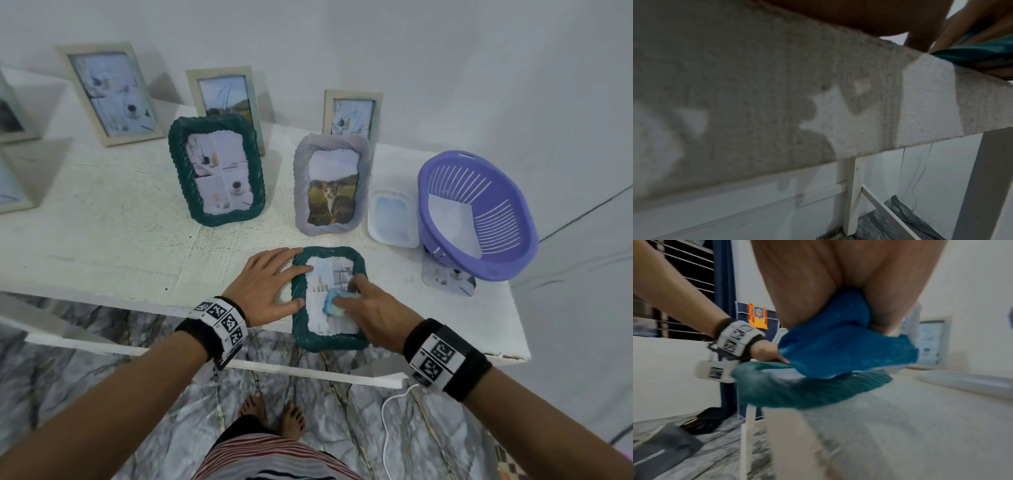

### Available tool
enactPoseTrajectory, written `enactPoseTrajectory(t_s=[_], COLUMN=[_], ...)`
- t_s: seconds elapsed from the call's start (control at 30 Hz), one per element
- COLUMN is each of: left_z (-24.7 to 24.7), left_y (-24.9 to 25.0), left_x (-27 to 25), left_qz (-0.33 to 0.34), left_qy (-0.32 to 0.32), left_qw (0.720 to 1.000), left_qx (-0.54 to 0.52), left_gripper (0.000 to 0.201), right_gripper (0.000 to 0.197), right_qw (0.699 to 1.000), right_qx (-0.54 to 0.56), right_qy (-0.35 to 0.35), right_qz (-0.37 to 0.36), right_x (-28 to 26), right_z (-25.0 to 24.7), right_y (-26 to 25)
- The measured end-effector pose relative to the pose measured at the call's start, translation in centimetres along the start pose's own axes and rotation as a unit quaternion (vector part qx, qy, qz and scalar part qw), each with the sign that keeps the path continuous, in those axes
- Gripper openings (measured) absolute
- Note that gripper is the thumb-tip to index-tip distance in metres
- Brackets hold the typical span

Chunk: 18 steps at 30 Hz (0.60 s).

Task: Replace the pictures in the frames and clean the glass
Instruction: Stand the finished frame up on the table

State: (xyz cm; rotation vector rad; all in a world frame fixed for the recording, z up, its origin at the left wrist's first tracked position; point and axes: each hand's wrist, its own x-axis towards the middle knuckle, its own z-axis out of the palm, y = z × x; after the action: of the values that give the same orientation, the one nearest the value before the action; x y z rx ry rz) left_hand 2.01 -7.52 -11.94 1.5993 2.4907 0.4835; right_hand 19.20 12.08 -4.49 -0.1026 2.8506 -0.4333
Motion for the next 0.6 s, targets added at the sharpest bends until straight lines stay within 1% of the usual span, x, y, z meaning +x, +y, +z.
enactPoseTrajectory(t_s=[0.1, 0.17, 0.2, 0.27, 0.37, 0.47, 0.53, 0.6], left_z=[0.0, 0.0, 0.0, 0.0, 0.1, 0.1, 0.1, 0.1], left_y=[-0.1, -0.1, -0.1, -0.1, 0.0, 0.0, 0.0, -0.1], left_x=[0.0, 0.1, 0.0, 0.1, 0.1, 0.0, 0.0, 0.0], left_qz=[0.001, -0.002, -0.003, -0.003, -0.005, -0.004, -0.002, -0.001], left_qy=[-0.003, -0.005, -0.005, -0.004, -0.004, -0.005, -0.008, -0.011], left_qw=[1.0, 1.0, 1.0, 1.0, 1.0, 1.0, 1.0, 1.0], left_qx=[0.006, 0.009, 0.01, 0.015, 0.015, 0.015, 0.016, 0.017], left_gripper=[0.067, 0.067, 0.067, 0.067, 0.068, 0.068, 0.068, 0.067], right_gripper=[0.028, 0.028, 0.028, 0.029, 0.034, 0.029, 0.029, 0.031], right_qw=[0.996, 0.994, 0.994, 0.995, 0.999, 0.998, 0.998, 0.998], right_qx=[-0.022, -0.008, -0.003, 0.005, 0.017, 0.007, 0.003, 0.028], right_qy=[0.052, 0.065, 0.064, 0.061, 0.043, 0.005, -0.027, -0.044], right_qz=[0.061, 0.093, 0.094, 0.073, 0.006, -0.057, -0.061, -0.019], right_x=[2.9, 4.9, 5.5, 5.9, 4.3, 1.9, 0.9, 0.5], right_z=[-0.3, -0.6, -0.6, -0.2, 0.3, -0.1, -0.8, -1.9], right_y=[1.2, 1.1, 0.8, 0.0, -0.8, -1.3, -1.1, -0.4])
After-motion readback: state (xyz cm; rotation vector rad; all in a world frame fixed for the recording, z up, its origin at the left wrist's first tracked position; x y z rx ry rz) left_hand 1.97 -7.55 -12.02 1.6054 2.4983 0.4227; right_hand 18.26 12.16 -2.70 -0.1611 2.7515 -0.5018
